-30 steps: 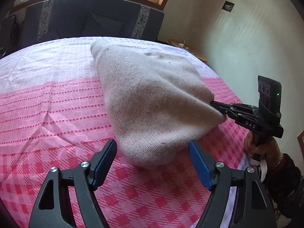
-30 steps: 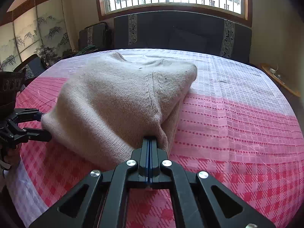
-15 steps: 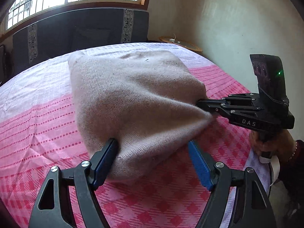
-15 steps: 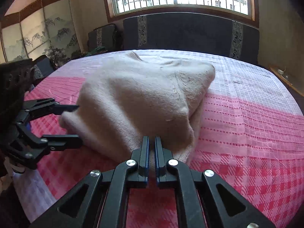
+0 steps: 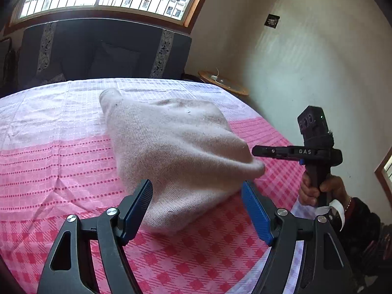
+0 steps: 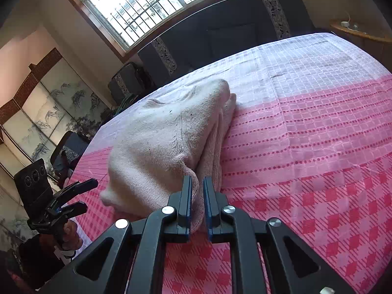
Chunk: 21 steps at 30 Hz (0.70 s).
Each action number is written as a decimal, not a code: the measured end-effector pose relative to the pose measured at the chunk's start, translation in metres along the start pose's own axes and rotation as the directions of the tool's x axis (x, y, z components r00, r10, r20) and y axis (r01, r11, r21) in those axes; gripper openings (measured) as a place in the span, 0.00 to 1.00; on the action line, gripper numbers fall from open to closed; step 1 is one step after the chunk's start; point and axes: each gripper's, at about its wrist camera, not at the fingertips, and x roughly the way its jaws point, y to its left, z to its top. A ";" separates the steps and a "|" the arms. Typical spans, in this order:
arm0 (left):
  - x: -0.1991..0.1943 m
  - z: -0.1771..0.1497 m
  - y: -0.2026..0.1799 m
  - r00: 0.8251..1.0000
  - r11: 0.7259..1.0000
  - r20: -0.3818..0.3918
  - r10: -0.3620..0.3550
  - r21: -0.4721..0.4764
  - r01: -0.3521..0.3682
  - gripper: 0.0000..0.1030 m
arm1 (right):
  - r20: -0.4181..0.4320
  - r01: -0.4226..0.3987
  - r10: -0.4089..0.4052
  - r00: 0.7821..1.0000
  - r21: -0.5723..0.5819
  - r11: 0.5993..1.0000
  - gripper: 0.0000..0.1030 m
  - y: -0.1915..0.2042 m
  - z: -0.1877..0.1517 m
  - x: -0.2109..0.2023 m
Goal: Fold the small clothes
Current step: 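Push the folded sweater bundle with both grippers to square its sides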
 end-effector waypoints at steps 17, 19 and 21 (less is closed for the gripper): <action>0.074 0.032 0.130 0.934 0.854 -0.131 -0.332 -0.463 0.239 0.73 | -0.197 -0.055 0.066 0.978 0.060 0.997 0.74 -0.009 0.044 0.077; 0.080 0.036 0.131 0.921 0.846 -0.139 -0.363 -0.463 0.264 0.73 | -0.216 -0.089 0.097 0.971 0.048 0.995 0.74 -0.007 0.048 0.084; 0.085 0.041 0.130 0.914 0.844 -0.151 -0.376 -0.464 0.270 0.73 | -0.219 -0.130 0.138 0.966 0.050 0.990 0.74 -0.005 0.053 0.092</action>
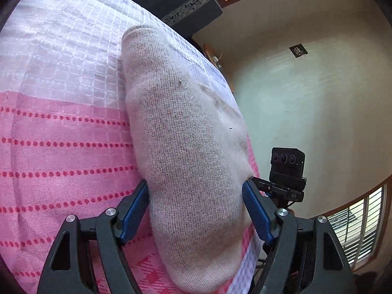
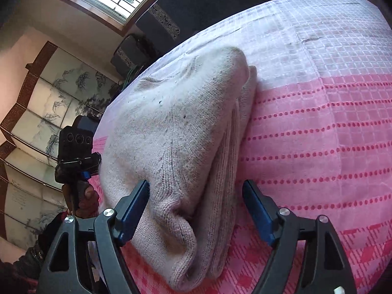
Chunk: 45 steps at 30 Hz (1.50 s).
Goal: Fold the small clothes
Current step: 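Push the folded sweater bundle with both grippers to square its sides, then grasp the sweater bundle end with the left gripper while the right gripper grasps the other end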
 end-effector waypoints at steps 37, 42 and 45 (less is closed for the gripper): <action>-0.041 -0.116 -0.101 0.729 0.675 0.310 0.610 0.278 -0.683 0.51 | 0.171 -0.134 0.140 0.975 -0.047 0.990 0.36 0.106 -0.046 0.039; -0.065 -0.138 -0.106 0.691 0.635 0.345 0.635 0.277 -0.721 0.51 | 0.163 -0.156 0.164 0.973 -0.059 0.986 0.36 0.124 -0.055 0.047; -0.078 -0.147 -0.107 0.679 0.624 0.356 0.642 0.273 -0.732 0.51 | 0.156 -0.161 0.170 0.973 -0.067 0.985 0.36 0.136 -0.059 0.052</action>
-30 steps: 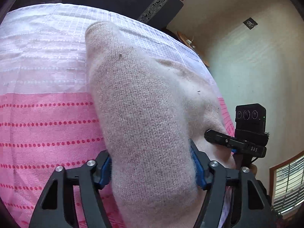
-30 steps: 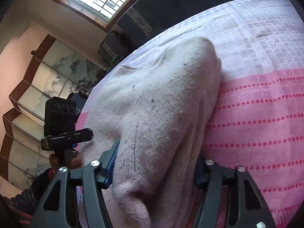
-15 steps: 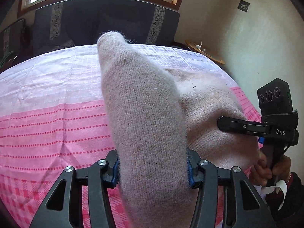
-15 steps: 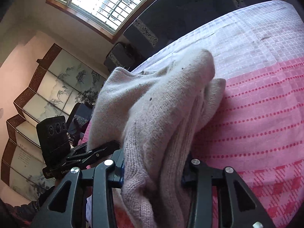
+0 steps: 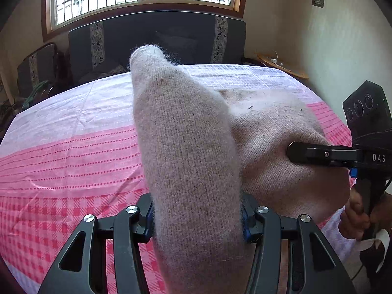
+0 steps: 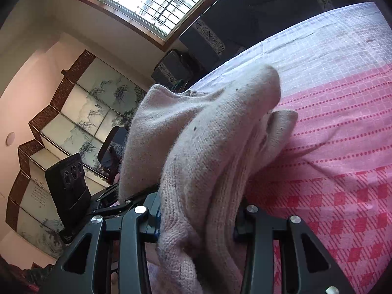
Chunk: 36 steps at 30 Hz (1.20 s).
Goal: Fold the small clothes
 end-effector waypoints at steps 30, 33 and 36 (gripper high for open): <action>-0.060 -0.059 0.025 0.999 0.999 0.027 0.028 -0.023 -0.027 0.51 | -0.026 -0.004 0.003 1.000 -0.049 0.999 0.36 0.047 -0.026 0.017; -0.060 -0.059 0.020 0.999 0.999 0.029 0.039 -0.012 -0.038 0.51 | -0.024 -0.005 0.004 1.000 -0.047 0.999 0.36 0.045 -0.026 0.015; -0.060 -0.060 0.016 0.999 0.999 0.031 0.045 -0.007 -0.044 0.51 | -0.021 -0.002 0.001 1.000 -0.049 0.999 0.36 0.044 -0.028 0.014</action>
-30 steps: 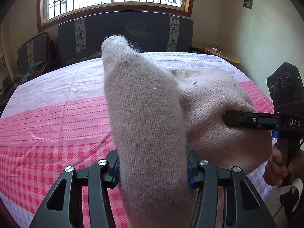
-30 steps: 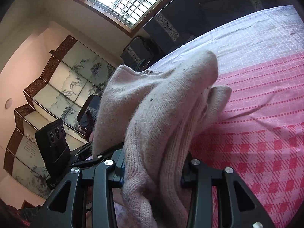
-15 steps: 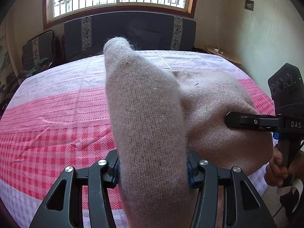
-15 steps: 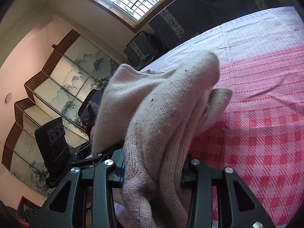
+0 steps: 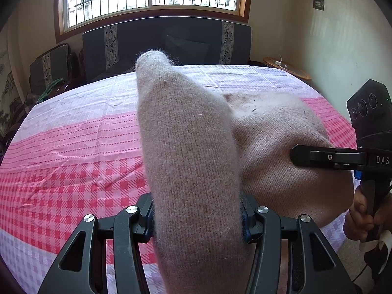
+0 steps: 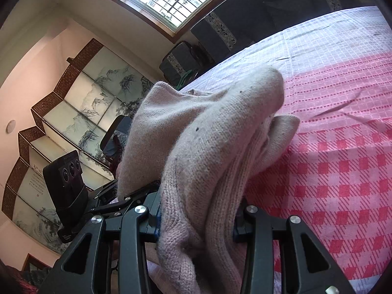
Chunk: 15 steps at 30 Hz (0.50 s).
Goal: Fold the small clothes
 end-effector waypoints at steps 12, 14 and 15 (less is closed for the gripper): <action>0.000 -0.006 -0.003 1.000 1.000 -0.002 0.008 -0.010 -0.008 0.51 | 0.003 0.045 -0.045 0.999 -0.053 0.998 0.36 0.009 -0.006 0.000; -0.001 -0.007 -0.003 1.000 1.000 0.001 0.009 -0.010 -0.009 0.51 | 0.003 0.054 -0.054 0.999 -0.068 0.996 0.36 0.014 -0.007 0.000; -0.002 -0.007 -0.003 1.000 1.000 0.003 0.010 -0.012 -0.010 0.51 | 0.004 0.057 -0.057 0.998 -0.075 0.996 0.36 0.015 -0.007 -0.001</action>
